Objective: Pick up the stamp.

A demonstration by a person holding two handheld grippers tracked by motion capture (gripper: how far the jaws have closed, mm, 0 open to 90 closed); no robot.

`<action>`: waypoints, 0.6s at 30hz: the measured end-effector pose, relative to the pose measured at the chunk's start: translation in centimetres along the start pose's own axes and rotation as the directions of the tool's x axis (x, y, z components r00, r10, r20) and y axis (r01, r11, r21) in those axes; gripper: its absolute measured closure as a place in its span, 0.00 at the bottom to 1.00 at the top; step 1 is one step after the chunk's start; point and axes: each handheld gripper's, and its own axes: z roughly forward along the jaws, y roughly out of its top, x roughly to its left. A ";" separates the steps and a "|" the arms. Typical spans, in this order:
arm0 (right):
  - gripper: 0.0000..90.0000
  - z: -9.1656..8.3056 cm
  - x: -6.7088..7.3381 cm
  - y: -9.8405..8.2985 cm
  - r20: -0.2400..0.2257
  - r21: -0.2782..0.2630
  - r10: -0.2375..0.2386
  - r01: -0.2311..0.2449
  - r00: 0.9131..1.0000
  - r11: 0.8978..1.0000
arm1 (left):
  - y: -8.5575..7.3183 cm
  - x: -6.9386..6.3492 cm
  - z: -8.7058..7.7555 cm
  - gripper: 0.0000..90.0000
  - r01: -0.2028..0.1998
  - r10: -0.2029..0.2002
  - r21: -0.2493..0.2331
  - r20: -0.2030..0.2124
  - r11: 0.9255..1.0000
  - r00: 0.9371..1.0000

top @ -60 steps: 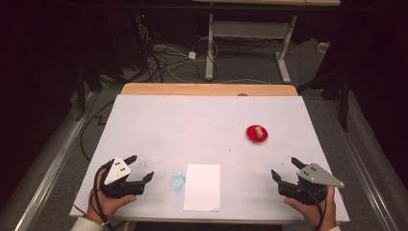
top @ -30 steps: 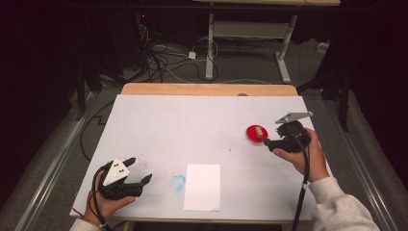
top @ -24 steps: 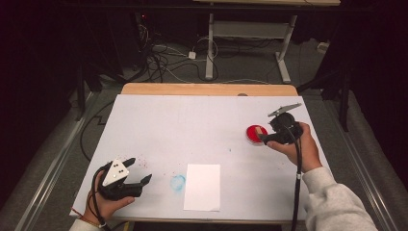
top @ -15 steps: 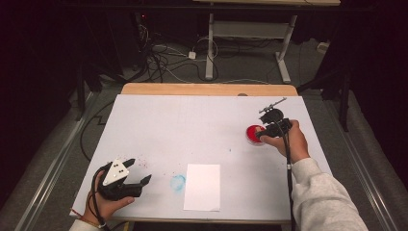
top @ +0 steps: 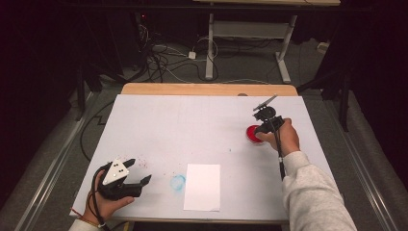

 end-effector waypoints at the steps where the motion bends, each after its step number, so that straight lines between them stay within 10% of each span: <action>1: 0.76 0.2 0.1 0.1 0.008 0.011 -0.004 0.004 1.000 1.000 | 0.0 0.0 0.0 0.23 -0.001 0.001 0.001 0.003 1.000 1.000; 18: 0.84 0.9 -0.4 0.2 0.024 0.010 0.012 -0.012 1.000 1.000 | 0.0 -0.1 0.2 0.23 -0.008 0.008 0.011 0.018 1.000 1.000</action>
